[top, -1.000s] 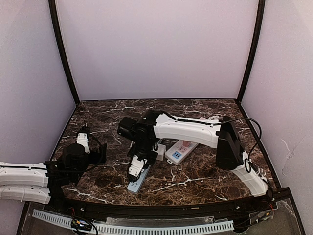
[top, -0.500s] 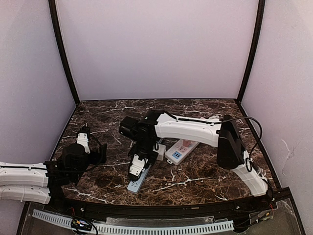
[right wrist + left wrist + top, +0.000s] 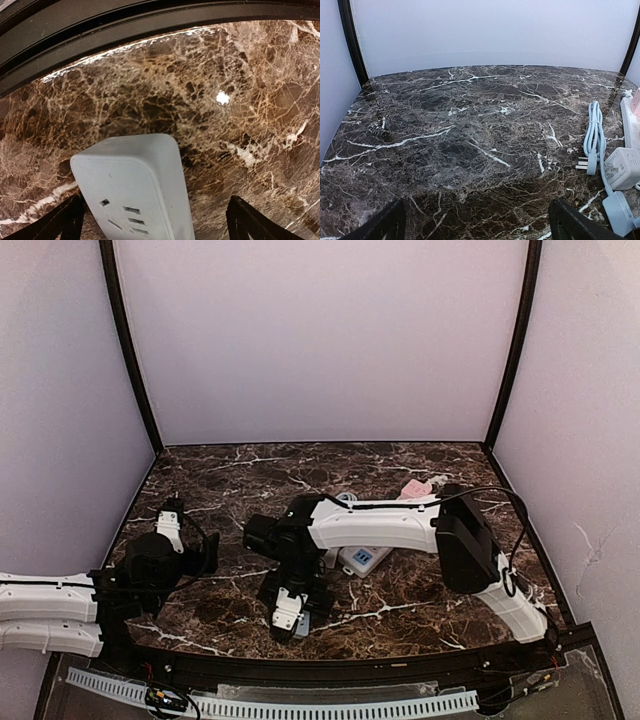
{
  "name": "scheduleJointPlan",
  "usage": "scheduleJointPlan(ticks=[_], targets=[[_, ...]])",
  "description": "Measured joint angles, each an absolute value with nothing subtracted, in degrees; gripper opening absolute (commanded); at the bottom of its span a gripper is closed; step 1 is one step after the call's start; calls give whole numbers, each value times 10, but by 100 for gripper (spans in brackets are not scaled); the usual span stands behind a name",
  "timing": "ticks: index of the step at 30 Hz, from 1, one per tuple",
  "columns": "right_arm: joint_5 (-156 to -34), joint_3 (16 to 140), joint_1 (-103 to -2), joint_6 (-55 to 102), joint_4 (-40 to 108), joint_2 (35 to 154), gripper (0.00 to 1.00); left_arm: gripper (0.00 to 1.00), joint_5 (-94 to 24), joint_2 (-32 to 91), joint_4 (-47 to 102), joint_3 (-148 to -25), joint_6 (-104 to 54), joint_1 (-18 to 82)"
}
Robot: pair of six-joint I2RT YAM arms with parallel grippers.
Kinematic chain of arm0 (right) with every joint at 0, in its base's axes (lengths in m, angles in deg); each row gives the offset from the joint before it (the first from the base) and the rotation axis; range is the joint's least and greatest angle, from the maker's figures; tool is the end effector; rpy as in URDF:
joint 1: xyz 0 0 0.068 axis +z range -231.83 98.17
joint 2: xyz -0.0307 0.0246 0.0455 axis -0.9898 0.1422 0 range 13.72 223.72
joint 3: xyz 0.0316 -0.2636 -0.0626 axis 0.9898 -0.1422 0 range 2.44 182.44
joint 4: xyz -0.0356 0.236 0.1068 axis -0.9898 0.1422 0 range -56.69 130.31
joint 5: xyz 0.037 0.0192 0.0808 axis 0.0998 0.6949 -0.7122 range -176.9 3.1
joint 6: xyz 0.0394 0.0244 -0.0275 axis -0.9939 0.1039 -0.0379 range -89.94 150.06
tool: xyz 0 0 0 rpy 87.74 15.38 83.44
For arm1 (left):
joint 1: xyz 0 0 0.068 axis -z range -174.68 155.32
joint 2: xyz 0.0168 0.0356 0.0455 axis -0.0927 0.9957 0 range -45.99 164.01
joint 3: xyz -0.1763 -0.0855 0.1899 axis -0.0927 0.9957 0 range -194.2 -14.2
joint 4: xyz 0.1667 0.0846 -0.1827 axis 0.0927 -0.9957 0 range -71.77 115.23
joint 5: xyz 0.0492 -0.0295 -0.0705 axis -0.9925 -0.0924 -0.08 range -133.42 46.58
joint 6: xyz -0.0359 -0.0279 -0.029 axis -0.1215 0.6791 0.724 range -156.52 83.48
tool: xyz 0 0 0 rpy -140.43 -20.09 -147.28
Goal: Insert the plug
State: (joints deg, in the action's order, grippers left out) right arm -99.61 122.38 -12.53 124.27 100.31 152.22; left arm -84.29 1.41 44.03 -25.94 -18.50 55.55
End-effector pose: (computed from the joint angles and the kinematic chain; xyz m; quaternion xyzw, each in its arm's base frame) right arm 0.1615 0.4494 0.1589 -0.9835 0.1383 0.0996 0.0613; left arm 0.1278 -0.1172 0.1845 0.0089 0.7807 -0.0812 0.6195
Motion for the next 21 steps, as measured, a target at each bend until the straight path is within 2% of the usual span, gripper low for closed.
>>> scheduleJointPlan(ticks=[16,21], targets=[[-1026,1190,-131,1217,934,1375,98,99,-814,8,440,-260,-184,556],[-1040,1145,-153,1113,875,1317,99,91,-773,34,443,-272,-184,556]])
